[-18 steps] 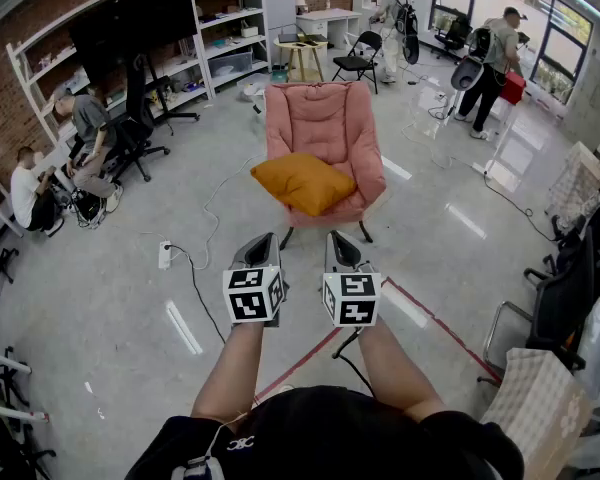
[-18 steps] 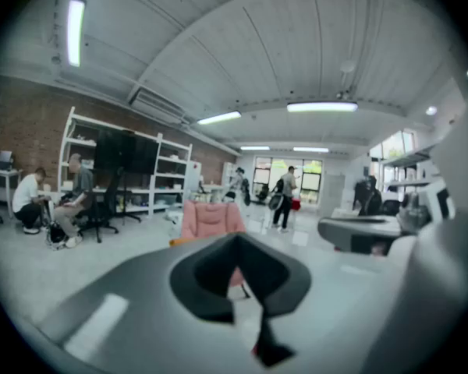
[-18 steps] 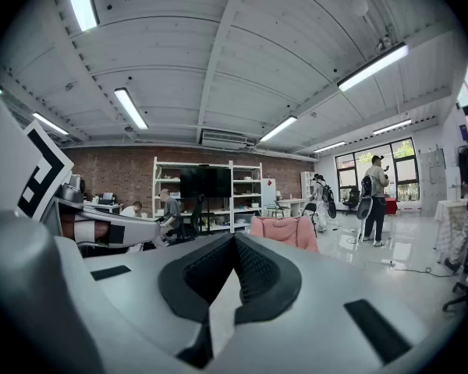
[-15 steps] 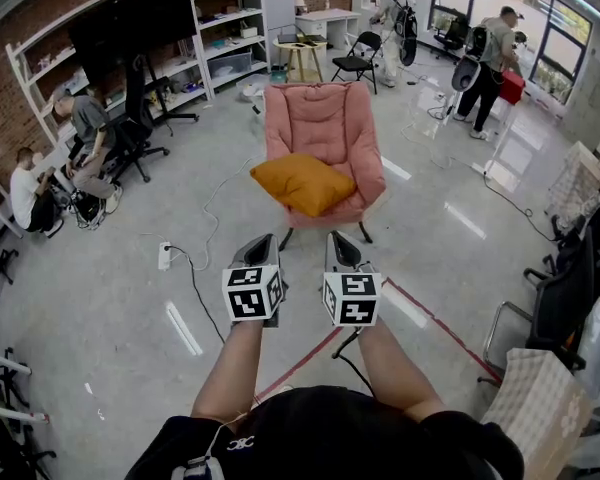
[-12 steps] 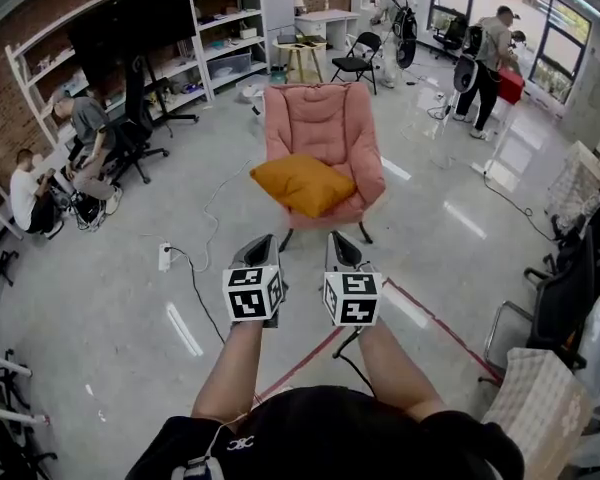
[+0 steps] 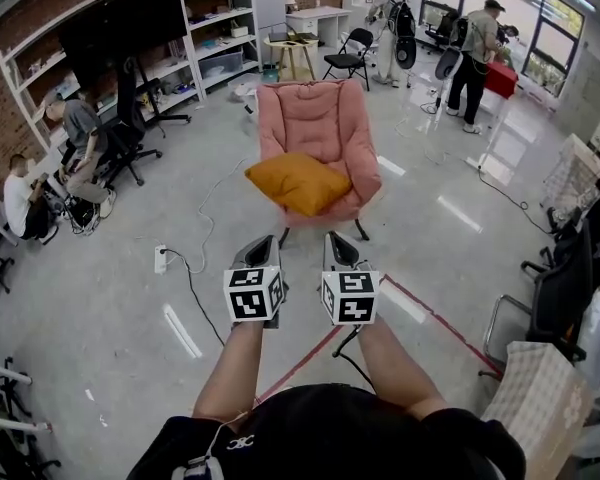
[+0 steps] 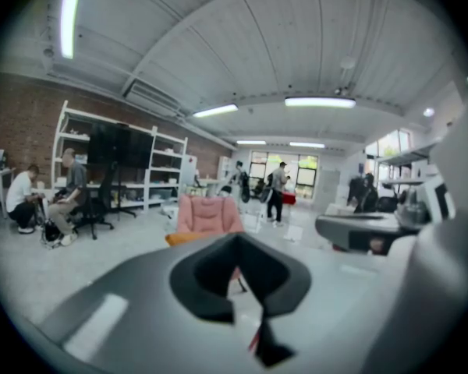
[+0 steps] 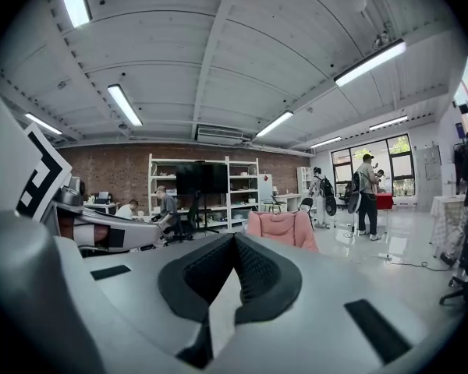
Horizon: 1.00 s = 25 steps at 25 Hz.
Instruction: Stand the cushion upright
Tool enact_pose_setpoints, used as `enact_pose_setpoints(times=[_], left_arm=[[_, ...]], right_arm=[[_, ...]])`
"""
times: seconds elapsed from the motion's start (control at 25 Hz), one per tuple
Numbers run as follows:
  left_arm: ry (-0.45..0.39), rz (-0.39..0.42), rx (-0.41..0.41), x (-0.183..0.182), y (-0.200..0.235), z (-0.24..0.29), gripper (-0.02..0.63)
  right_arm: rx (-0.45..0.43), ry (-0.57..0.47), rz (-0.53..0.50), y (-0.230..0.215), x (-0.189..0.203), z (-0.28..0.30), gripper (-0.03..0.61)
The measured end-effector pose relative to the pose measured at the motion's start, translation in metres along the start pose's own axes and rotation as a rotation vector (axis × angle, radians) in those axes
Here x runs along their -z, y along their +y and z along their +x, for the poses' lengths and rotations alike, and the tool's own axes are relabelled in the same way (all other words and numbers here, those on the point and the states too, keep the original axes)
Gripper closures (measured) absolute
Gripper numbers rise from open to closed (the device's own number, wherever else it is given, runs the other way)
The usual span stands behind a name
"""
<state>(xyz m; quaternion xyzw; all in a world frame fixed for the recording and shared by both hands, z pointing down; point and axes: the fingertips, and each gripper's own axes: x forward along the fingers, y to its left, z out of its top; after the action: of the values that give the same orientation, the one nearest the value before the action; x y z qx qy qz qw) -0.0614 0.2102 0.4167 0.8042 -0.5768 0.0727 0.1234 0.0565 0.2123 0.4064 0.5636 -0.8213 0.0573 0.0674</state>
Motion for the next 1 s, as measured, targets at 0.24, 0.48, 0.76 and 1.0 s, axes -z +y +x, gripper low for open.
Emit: enact_pose_setpoints(times=[0.24,0.48,0.76,1.0], left_arm=[[0.004,-0.004,0.025,0.003,0.007,0.004,0.617],[0.004,-0.004,0.044,0.004,0.017,0.006,0.617],[0.031,-0.006,0.067,0.021,0.038,-0.001,0.617],[0.051,-0.012,0.077,0.035,0.055,-0.007,0.617]], right_arm=[[0.02,0.0,-0.007,0.007,0.002,0.006,0.581],[0.048,-0.003,-0.016,0.012,0.001,0.013,0.581],[0.065,0.02,-0.011,0.034,0.015,0.021,0.581],[0.078,0.039,-0.002,0.049,0.026,0.028,0.581]])
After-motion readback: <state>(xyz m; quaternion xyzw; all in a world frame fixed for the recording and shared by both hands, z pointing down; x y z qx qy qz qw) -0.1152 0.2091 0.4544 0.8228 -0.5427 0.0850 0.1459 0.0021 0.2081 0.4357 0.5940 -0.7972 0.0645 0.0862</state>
